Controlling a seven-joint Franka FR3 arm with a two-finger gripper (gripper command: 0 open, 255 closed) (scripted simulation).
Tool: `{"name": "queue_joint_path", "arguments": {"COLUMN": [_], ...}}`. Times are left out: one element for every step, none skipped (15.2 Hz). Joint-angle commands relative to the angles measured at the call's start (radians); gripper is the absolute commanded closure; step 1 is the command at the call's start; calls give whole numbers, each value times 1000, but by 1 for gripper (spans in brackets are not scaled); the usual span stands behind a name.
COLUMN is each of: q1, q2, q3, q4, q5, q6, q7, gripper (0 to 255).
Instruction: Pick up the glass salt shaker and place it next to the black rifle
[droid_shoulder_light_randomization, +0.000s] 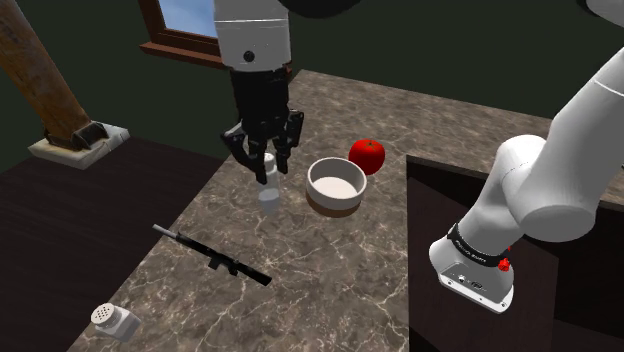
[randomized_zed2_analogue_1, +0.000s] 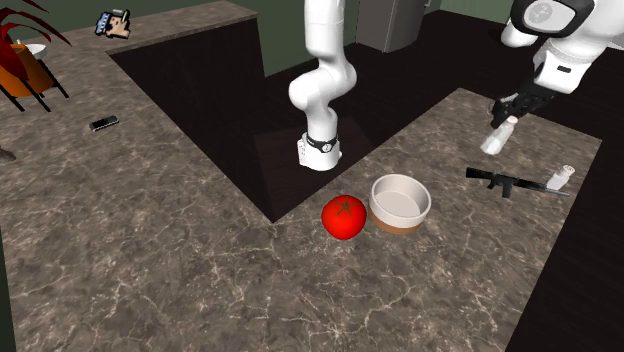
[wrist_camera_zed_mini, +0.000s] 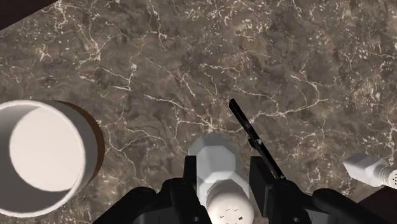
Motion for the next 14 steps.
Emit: {"name": "queue_joint_path", "arguments": {"q1": [25, 37, 49, 61, 74, 88, 102, 117, 132, 132, 132, 132, 132, 132], "q2": [25, 44, 64, 85, 107, 131, 155, 180, 205, 206, 207, 208, 209, 211], "q3": [28, 40, 52, 64, 75, 86, 96, 106, 114, 113, 113, 113, 113, 113], "q4": [30, 50, 72, 95, 119, 145, 173, 202, 230, 218, 205, 193, 182, 170], "q5": [0, -4, -9, -14, -21, -28, -37, -46, -56, -56, -56, -56, -56, -56], "q6": [6, 8, 10, 12, 13, 14, 14, 13, 12, 25, 38, 51, 64, 76], "q7": [55, 80, 106, 132, 157, 183, 209, 235, 260, 258, 255, 253, 252, 250], "gripper": [255, 255, 255, 255, 255, 255, 255, 255, 255, 255, 255, 255, 255, 255]}}
